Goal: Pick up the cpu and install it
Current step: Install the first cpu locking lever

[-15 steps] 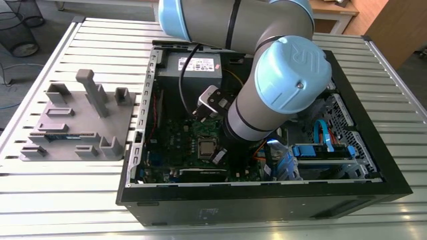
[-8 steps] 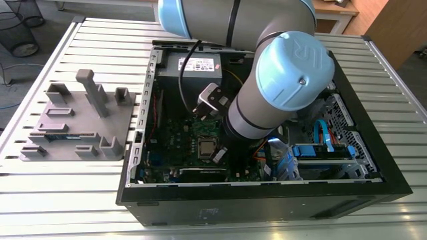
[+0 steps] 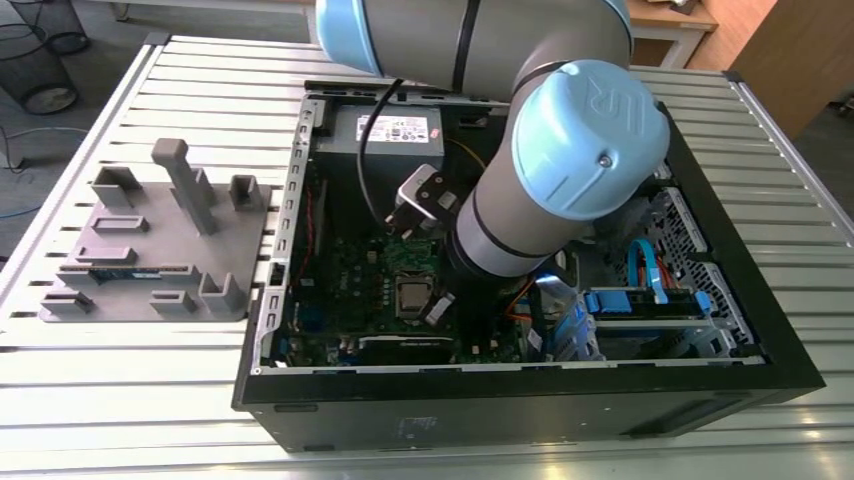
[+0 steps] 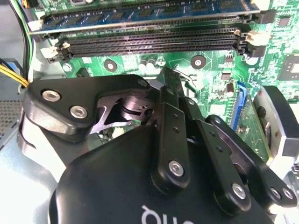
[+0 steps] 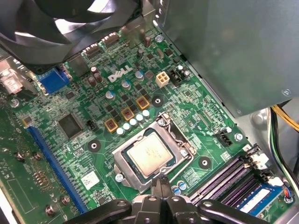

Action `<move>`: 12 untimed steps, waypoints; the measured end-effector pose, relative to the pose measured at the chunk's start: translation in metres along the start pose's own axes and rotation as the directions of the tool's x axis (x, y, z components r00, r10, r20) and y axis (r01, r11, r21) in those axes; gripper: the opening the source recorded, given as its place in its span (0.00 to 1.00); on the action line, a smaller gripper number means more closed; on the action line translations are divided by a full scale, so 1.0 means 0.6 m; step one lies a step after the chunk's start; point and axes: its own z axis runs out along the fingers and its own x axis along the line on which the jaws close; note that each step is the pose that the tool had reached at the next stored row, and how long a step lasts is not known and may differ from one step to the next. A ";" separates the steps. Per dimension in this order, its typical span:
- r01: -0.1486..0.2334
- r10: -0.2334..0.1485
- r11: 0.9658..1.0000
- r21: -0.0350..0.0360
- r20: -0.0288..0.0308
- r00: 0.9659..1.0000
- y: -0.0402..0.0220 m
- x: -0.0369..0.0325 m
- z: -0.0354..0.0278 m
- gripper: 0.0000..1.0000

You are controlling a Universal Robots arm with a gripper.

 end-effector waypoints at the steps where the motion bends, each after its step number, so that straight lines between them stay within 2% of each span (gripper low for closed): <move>1: -0.005 0.005 1.000 0.000 0.001 1.000 0.001 -0.001 0.000 0.11; 12: -0.055 0.055 0.998 0.004 0.014 0.998 0.009 -0.006 0.000 0.11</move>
